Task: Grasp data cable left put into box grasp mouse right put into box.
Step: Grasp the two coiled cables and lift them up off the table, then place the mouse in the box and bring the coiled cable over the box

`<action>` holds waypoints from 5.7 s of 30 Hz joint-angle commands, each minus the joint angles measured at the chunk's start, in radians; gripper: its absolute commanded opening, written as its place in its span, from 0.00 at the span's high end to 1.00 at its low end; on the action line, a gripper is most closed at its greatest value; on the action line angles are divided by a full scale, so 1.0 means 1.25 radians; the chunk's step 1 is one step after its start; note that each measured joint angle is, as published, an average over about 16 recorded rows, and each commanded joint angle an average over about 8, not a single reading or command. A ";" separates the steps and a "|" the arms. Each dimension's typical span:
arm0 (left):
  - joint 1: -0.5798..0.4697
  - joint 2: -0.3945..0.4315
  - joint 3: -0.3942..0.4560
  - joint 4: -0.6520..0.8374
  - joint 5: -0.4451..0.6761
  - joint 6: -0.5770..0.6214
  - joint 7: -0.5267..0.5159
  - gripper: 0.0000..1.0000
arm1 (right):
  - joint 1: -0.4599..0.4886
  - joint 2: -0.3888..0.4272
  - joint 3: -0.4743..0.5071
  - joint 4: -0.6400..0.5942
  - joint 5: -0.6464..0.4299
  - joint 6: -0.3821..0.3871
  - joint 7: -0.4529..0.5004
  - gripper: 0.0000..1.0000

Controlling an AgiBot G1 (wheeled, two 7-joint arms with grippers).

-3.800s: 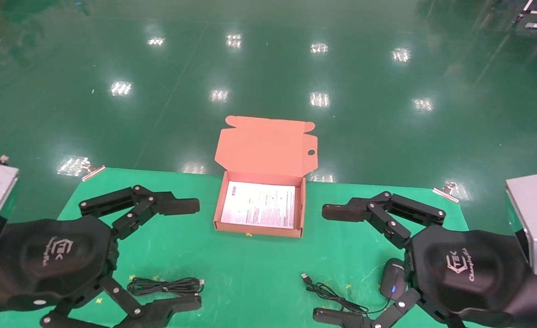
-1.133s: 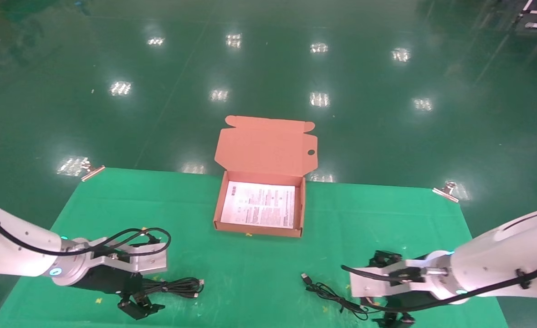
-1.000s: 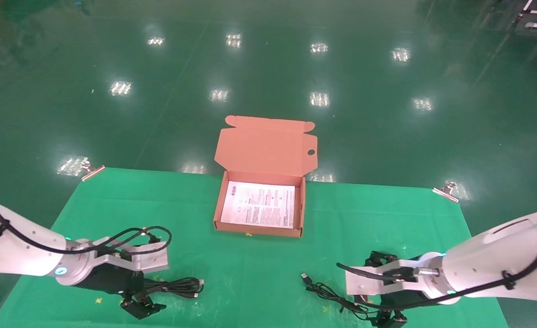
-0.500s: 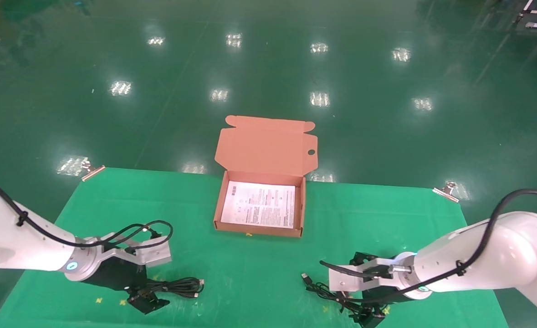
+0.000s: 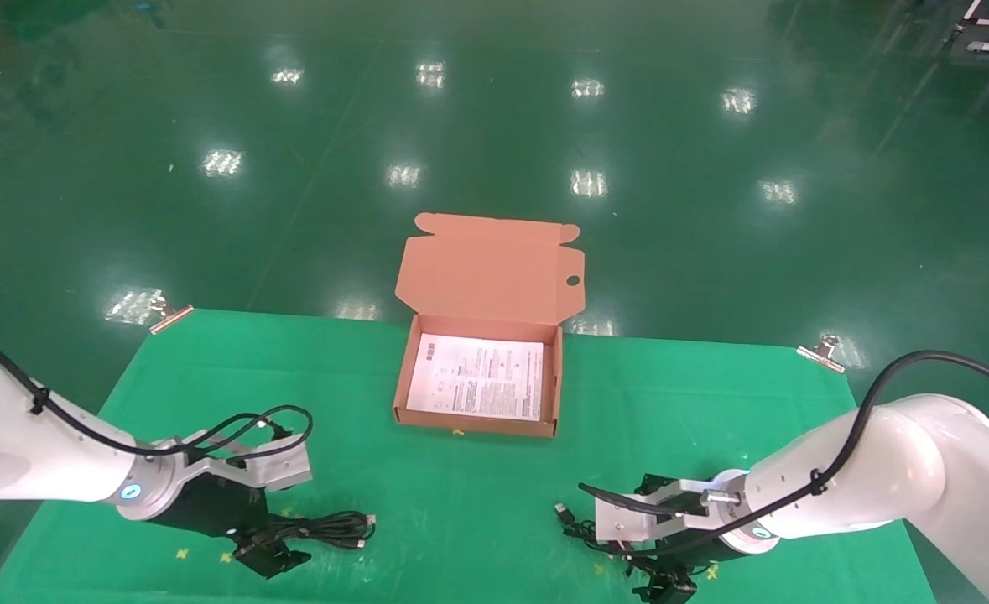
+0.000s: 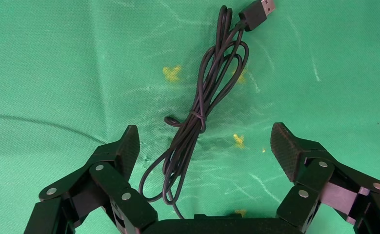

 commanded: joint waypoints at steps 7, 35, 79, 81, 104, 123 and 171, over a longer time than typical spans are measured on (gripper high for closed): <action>0.000 -0.001 0.000 -0.004 -0.001 0.000 -0.001 1.00 | 0.000 0.002 0.000 0.003 0.000 -0.001 0.001 1.00; 0.003 -0.004 0.001 -0.014 0.000 0.004 -0.006 1.00 | 0.002 0.007 0.000 0.013 -0.003 -0.002 0.005 1.00; 0.010 -0.183 -0.069 -0.647 0.038 -0.140 -0.089 1.00 | 0.252 0.062 0.122 0.232 -0.161 0.174 0.189 1.00; 0.011 -0.176 -0.071 -0.685 0.066 -0.174 -0.109 1.00 | 0.266 0.021 0.130 0.187 -0.146 0.207 0.155 1.00; 0.024 -0.202 -0.086 -0.785 0.190 -0.259 -0.192 1.00 | 0.297 -0.167 0.159 -0.044 -0.021 0.329 -0.071 1.00; 0.047 -0.247 -0.085 -0.799 0.308 -0.247 -0.265 1.00 | 0.218 -0.219 0.128 -0.124 0.058 0.337 -0.130 1.00; 0.051 -0.248 -0.086 -0.810 0.321 -0.243 -0.280 1.00 | 0.114 -0.231 -0.093 -0.216 0.309 0.416 -0.044 0.09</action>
